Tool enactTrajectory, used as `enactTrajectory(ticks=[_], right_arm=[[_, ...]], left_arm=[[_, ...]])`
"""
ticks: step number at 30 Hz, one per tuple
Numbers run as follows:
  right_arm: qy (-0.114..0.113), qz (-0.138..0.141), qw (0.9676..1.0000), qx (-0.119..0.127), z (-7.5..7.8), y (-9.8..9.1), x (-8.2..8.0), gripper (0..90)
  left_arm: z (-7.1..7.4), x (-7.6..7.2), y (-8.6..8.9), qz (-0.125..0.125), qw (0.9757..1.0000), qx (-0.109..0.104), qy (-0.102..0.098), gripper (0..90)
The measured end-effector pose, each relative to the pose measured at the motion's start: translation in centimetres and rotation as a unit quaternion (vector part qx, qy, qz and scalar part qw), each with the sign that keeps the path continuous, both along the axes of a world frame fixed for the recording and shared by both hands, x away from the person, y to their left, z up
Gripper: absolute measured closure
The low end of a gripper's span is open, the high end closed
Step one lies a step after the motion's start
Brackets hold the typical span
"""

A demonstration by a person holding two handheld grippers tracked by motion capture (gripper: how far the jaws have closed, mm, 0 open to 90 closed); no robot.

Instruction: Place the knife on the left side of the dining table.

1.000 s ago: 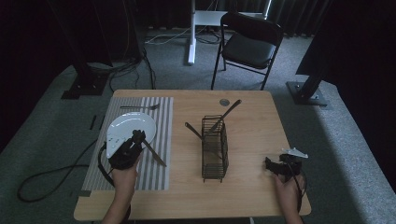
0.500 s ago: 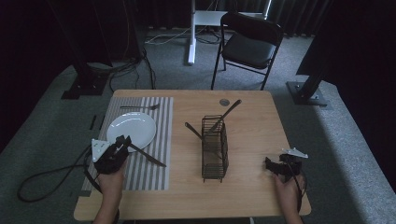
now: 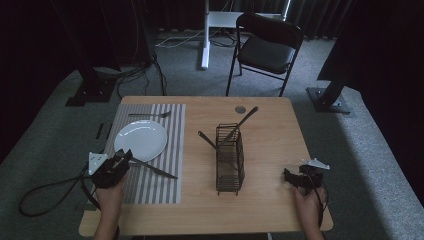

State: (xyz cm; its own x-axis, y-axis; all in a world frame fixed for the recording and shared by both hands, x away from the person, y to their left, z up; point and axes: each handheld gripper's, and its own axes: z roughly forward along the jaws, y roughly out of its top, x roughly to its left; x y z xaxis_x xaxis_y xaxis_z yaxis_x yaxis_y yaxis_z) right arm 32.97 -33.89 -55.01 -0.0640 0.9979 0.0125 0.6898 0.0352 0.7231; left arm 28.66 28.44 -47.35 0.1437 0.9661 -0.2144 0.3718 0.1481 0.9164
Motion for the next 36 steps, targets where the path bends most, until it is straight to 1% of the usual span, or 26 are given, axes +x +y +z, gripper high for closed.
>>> enactTrajectory(ticks=[1, 2, 4, 5, 7, 10, 11, 14, 15, 16, 17, 20, 21, 22, 23, 24, 25, 26, 27, 28, 30, 31, 32, 33, 36], right_arm=[[0.000, 0.000, 1.0000, 0.000, 0.0, 0.0, 0.0, 11.8], [0.000, 0.000, 1.0000, 0.000, 0.0, 0.0, 0.0, 11.8], [0.000, 0.000, 1.0000, 0.000, 0.0, 0.0, 0.0, 11.8], [0.000, 0.000, 1.0000, 0.000, 0.0, 0.0, 0.0, 11.8], [0.000, 0.000, 1.0000, 0.000, 0.0, 0.0, 0.0, 11.8], [0.000, 0.000, 1.0000, 0.000, 0.0, 0.0, 0.0, 11.7], [0.000, 0.000, 1.0000, 0.000, 0.0, 0.0, 0.0, 11.8], [0.000, 0.000, 1.0000, 0.000, 0.0, 0.0, 0.0, 11.8], [0.000, 0.000, 1.0000, 0.000, 0.0, 0.0, 0.0, 11.8], [0.000, 0.000, 1.0000, 0.000, 0.0, 0.0, 0.0, 11.8], [0.000, 0.000, 1.0000, 0.000, 0.0, 0.0, 0.0, 11.8], [0.000, 0.000, 1.0000, 0.000, 0.0, 0.0, 0.0, 11.8], [0.000, 0.000, 1.0000, 0.000, 0.0, 0.0, 0.0, 11.8], [0.000, 0.000, 1.0000, 0.000, 0.0, 0.0, 0.0, 11.8], [0.000, 0.000, 1.0000, 0.000, 0.0, 0.0, 0.0, 11.9], [0.000, 0.000, 1.0000, 0.000, 0.0, 0.0, 0.0, 11.9], [0.000, 0.000, 1.0000, 0.000, 0.0, 0.0, 0.0, 11.9], [0.000, 0.000, 1.0000, 0.000, 0.0, 0.0, 0.0, 11.9], [0.000, 0.000, 1.0000, 0.000, 0.0, 0.0, 0.0, 11.9], [0.000, 0.000, 1.0000, 0.000, 0.0, 0.0, 0.0, 11.9], [0.000, 0.000, 1.0000, 0.000, 0.0, 0.0, 0.0, 11.9], [0.000, 0.000, 1.0000, 0.000, 0.0, 0.0, 0.0, 11.9], [0.000, 0.000, 1.0000, 0.000, 0.0, 0.0, 0.0, 11.9], [0.000, 0.000, 1.0000, 0.000, 0.0, 0.0, 0.0, 11.9], [0.000, 0.000, 1.0000, 0.000, 0.0, 0.0, 0.0, 11.9]], left_arm=[[-0.5, 0.1, 0.5, 0.006, 0.9999, -0.008, 0.007, 63.4], [-0.5, 0.1, 0.5, 0.006, 0.9999, -0.008, 0.007, 62.9], [-1.0, 0.1, 1.0, 0.005, 0.9998, -0.017, 0.011, 62.8], [-1.4, 0.2, 1.4, 0.007, 0.9995, -0.024, 0.019, 61.8], [-1.7, 0.2, 1.6, 0.006, 0.9994, -0.026, 0.022, 61.5], [-2.3, 0.1, 2.0, 0.009, 0.9993, -0.019, 0.031, 58.0], [-2.7, 0.1, 2.4, 0.012, 0.9989, -0.024, 0.039, 56.4], [-3.1, 0.1, 2.7, 0.013, 0.9987, -0.024, 0.042, 55.2], [-3.4, 0.1, 3.0, 0.011, 0.9984, -0.032, 0.046, 55.0], [-3.4, 0.1, 3.0, 0.011, 0.9984, -0.032, 0.046, 54.7], [-3.8, 0.2, 3.3, 0.007, 0.9981, -0.035, 0.050, 54.3], [-4.1, 0.3, 3.6, 0.001, 0.9980, -0.036, 0.052, 53.5], [-4.5, 0.4, 3.9, -0.002, 0.9975, -0.040, 0.058, 52.8], [-4.5, 0.4, 3.9, -0.002, 0.9975, -0.040, 0.058, 52.3], [-5.0, 0.4, 4.1, -0.002, 0.9975, -0.031, 0.063, 51.6], [-5.0, 0.4, 4.1, -0.002, 0.9975, -0.031, 0.063, 51.1], [-5.5, 0.5, 4.3, 0.001, 0.9970, -0.026, 0.073, 50.5], [-5.5, 0.5, 4.3, 0.001, 0.9970, -0.026, 0.073, 50.4], [-5.9, 0.5, 4.5, 0.002, 0.9964, -0.028, 0.079, 50.3], [-5.9, 0.5, 4.5, 0.002, 0.9964, -0.028, 0.079, 50.0], [-6.1, 0.6, 4.6, 0.003, 0.9958, -0.029, 0.087, 49.9], [-6.3, 0.8, 4.6, 0.002, 0.9953, -0.022, 0.094, 49.3], [-6.3, 0.8, 4.6, 0.002, 0.9953, -0.022, 0.094, 49.1], [-6.4, 1.0, 4.6, 0.002, 0.9948, -0.018, 0.101, 48.9], [-6.5, 1.2, 4.6, 0.001, 0.9946, -0.011, 0.103, 48.4]])
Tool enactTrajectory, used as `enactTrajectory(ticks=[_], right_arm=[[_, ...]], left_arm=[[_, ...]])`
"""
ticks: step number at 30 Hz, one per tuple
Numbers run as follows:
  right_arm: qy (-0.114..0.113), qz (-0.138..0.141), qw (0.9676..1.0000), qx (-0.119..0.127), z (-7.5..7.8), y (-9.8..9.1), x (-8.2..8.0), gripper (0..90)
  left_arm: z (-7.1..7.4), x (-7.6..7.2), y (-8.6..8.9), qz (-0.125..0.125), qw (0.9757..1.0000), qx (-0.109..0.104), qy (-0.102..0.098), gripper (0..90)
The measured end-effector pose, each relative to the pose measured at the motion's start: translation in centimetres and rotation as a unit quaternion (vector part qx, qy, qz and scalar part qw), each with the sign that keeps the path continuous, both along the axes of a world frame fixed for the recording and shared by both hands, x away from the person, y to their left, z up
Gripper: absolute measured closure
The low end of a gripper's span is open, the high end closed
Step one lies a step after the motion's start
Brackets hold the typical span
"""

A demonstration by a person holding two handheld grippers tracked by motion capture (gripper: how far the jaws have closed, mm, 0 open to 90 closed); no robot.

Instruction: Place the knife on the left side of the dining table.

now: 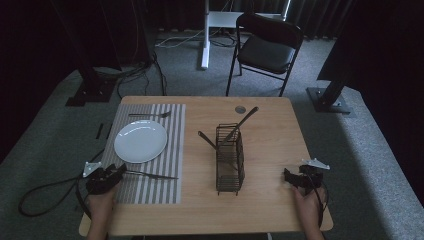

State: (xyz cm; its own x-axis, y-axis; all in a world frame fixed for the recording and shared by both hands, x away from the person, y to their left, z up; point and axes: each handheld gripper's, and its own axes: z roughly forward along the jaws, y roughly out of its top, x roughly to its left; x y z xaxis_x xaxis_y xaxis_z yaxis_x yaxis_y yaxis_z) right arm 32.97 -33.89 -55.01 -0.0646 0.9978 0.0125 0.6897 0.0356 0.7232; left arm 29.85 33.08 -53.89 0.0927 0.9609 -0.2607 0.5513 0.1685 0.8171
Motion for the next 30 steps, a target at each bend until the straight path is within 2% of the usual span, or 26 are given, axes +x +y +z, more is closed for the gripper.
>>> enactTrajectory(ticks=[3, 8, 9, 10, 11, 12, 13, 18, 22, 23, 27, 30], right_arm=[[0.000, 0.000, 1.0000, 0.000, 0.0, 0.0, 0.0, 11.9], [0.000, 0.000, 1.0000, 0.000, 0.0, 0.0, 0.0, 11.9], [0.000, 0.000, 1.0000, 0.000, 0.0, 0.0, 0.0, 11.9], [0.000, 0.000, 1.0000, 0.000, 0.0, 0.0, 0.0, 11.9], [0.000, 0.000, 1.0000, 0.000, 0.0, 0.0, 0.0, 11.9], [0.000, 0.000, 1.0000, 0.000, 0.0, 0.0, 0.0, 11.9], [0.000, 0.000, 1.0000, 0.000, 0.0, 0.0, 0.0, 11.9], [0.000, 0.001, 1.0000, 0.000, 0.0, 0.0, 0.0, 12.0], [0.000, 0.001, 1.0000, 0.000, 0.0, 0.0, 0.0, 12.0], [0.000, 0.001, 1.0000, 0.000, 0.0, 0.0, 0.0, 12.0], [0.000, 0.001, 1.0000, 0.000, 0.0, 0.0, 0.0, 12.0], [0.000, 0.001, 1.0000, 0.000, 0.0, 0.0, 0.0, 12.0]], left_arm=[[-0.3, 0.6, 0.0, -0.001, 0.9998, 0.006, 0.016, 47.9], [-0.4, 1.0, -0.1, 0.001, 0.9994, 0.012, 0.032, 47.5], [-0.5, 1.2, -0.3, 0.001, 0.9983, 0.026, 0.052, 46.9], [-0.5, 1.2, -0.3, 0.001, 0.9983, 0.026, 0.052, 46.8], [-0.5, 1.3, -0.6, -0.006, 0.9972, 0.045, 0.060, 46.3], [-0.5, 1.3, -0.6, -0.006, 0.9972, 0.045, 0.060, 43.9], [-0.4, 1.2, -0.9, -0.013, 0.9962, 0.062, 0.060, 43.3], [-0.4, 0.6, -1.0, -0.018, 0.9961, 0.062, 0.060, 40.4], [-0.1, -0.3, -1.0, -0.011, 0.9971, 0.057, 0.049, 37.2], [0.0, -0.9, -1.1, -0.009, 0.9973, 0.061, 0.041, 36.9], [0.1, -1.8, -1.3, -0.013, 0.9974, 0.061, 0.035, 35.4], [0.1, -2.5, -1.6, -0.016, 0.9968, 0.071, 0.033, 33.9]])
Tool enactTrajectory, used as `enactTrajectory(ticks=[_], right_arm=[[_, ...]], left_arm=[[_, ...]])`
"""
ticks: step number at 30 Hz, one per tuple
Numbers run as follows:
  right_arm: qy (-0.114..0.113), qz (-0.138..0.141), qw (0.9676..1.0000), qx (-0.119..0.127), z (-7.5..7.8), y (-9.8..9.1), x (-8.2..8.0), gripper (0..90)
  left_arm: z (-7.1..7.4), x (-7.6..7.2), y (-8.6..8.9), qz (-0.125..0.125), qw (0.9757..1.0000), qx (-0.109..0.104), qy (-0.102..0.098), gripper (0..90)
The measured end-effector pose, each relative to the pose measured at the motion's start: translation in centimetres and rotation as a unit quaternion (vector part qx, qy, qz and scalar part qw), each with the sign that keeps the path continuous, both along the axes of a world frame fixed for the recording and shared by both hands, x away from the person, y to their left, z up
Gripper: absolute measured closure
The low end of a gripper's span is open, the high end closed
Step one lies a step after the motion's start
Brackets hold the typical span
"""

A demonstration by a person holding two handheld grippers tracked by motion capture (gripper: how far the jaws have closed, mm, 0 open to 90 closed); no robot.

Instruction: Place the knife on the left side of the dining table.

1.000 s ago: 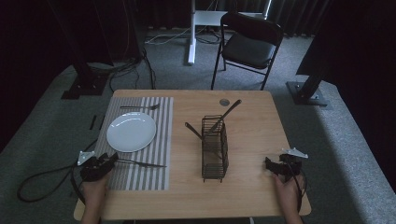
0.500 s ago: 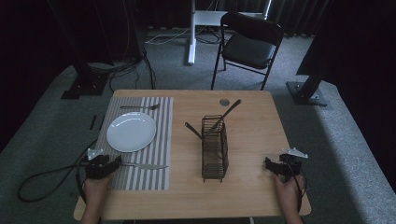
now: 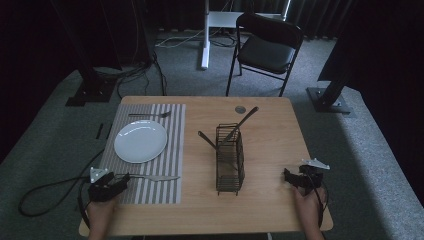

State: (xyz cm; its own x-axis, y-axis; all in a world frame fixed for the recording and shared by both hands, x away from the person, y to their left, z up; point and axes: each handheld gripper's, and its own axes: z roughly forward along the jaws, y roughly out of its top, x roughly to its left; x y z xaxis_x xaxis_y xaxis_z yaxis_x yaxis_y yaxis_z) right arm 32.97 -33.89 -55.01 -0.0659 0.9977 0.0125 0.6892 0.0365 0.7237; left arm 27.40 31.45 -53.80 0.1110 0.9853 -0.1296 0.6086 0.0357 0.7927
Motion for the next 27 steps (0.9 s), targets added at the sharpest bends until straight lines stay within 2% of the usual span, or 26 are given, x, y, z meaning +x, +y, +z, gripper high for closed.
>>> enactTrajectory(ticks=[2, 3, 4, 5, 7, 8, 9, 10, 11, 12, 13, 15, 18, 23, 27], right_arm=[[0.000, 0.000, 1.0000, 0.000, 0.0, 0.0, 0.0, 12.1], [0.000, 0.000, 1.0000, 0.000, 0.0, 0.0, 0.0, 12.1], [0.000, 0.000, 1.0000, 0.000, 0.0, 0.0, 0.0, 12.1], [0.000, 0.000, 1.0000, 0.000, 0.0, 0.0, 0.0, 12.0], [0.000, 0.000, 1.0000, 0.000, 0.0, 0.0, 0.0, 12.0], [0.000, 0.000, 1.0000, 0.000, 0.0, 0.0, 0.0, 12.0], [0.000, 0.000, 1.0000, 0.000, 0.0, 0.0, 0.0, 12.0], [0.000, 0.000, 1.0000, 0.000, 0.0, 0.0, 0.0, 12.0], [0.000, 0.000, 1.0000, 0.000, 0.0, 0.0, 0.0, 12.0], [0.000, 0.000, 1.0000, 0.000, 0.0, 0.0, 0.0, 12.0], [0.000, 0.000, 1.0000, 0.000, 0.0, 0.0, 0.0, 12.0], [0.000, 0.000, 1.0000, 0.000, 0.0, 0.0, 0.0, 12.0], [0.000, 0.000, 1.0000, 0.000, 0.0, 0.0, 0.0, 12.0], [0.000, 0.000, 1.0000, 0.000, 0.0, 0.0, 0.0, 12.0], [0.000, 0.000, 1.0000, 0.000, 0.0, 0.0, 0.0, 12.0]], left_arm=[[-0.1, -0.4, 0.0, -0.002, 1.0000, -0.003, 0.000, 29.2], [-0.2, -0.7, 0.0, -0.002, 0.9999, -0.011, -0.001, 28.0], [-0.2, -0.7, 0.0, -0.002, 0.9999, -0.011, -0.001, 22.3], [-0.2, -0.9, -0.3, 0.002, 0.9999, 0.010, -0.001, 16.5], [-0.2, -1.1, -0.5, 0.001, 0.9998, 0.018, -0.006, 16.5], [-0.2, -1.3, -0.6, 0.000, 0.9998, 0.017, -0.010, 16.3], [-0.1, -1.3, -0.7, 0.002, 0.9999, 0.013, -0.011, 10.0], [-0.1, -1.4, -0.7, 0.001, 0.9999, 0.014, -0.008, 10.0], [0.0, -1.5, -0.9, 0.015, 0.9995, 0.025, -0.008, 9.0], [0.0, -1.5, -0.9, 0.015, 0.9995, 0.025, -0.008, 8.9], [-0.1, -1.6, -0.8, 0.019, 0.9995, 0.025, -0.006, 2.5], [-0.1, -1.7, -0.5, 0.020, 0.9995, 0.025, 0.004, 0.0], [-0.1, -1.6, -0.6, 0.022, 0.9994, 0.027, 0.004, 0.0], [-0.3, -1.6, -0.9, 0.028, 0.9986, 0.045, 0.005, 0.0], [-0.3, -1.6, -0.9, 0.024, 0.9987, 0.044, 0.004, 0.0]])
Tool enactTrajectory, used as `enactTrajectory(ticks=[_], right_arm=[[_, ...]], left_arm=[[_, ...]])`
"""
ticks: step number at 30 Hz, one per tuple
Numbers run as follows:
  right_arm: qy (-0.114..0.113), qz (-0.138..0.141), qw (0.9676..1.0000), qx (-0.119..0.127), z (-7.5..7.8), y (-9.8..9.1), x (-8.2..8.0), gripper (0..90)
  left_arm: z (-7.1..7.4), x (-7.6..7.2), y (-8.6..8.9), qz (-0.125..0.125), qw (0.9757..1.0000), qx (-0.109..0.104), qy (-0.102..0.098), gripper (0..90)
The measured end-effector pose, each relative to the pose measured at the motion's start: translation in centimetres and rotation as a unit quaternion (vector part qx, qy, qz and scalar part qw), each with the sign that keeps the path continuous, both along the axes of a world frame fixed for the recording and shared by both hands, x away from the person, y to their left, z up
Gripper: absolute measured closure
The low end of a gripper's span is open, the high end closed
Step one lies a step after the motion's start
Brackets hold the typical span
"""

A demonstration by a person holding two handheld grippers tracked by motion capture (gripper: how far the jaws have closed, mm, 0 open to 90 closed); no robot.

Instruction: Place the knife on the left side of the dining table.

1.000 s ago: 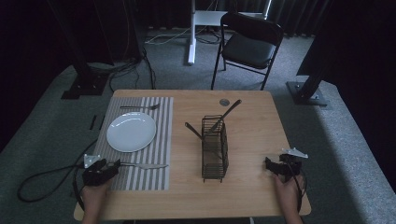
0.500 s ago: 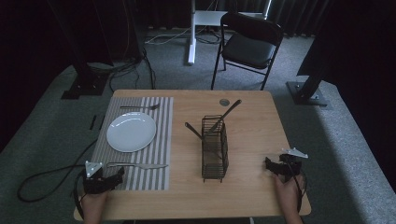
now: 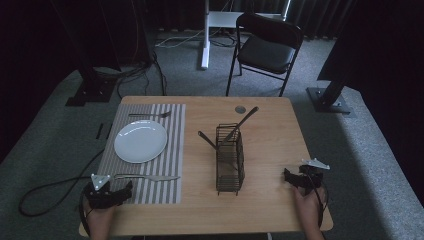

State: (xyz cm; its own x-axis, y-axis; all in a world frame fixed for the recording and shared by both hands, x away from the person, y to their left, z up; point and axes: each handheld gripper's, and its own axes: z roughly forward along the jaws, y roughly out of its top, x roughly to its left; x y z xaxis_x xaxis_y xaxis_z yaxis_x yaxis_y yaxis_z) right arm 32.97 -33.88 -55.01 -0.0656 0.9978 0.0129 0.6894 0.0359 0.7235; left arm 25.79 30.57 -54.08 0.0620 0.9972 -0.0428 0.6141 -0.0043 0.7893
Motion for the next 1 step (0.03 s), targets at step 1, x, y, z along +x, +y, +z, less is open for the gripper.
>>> enactTrajectory(ticks=[1], right_arm=[[0.000, 0.000, 1.0000, 0.000, 0.00, 0.00, 0.00, 12.0]], left_arm=[[0.00, 0.00, 0.00, 0.000, 1.0000, 0.000, 0.000, 0.0]])
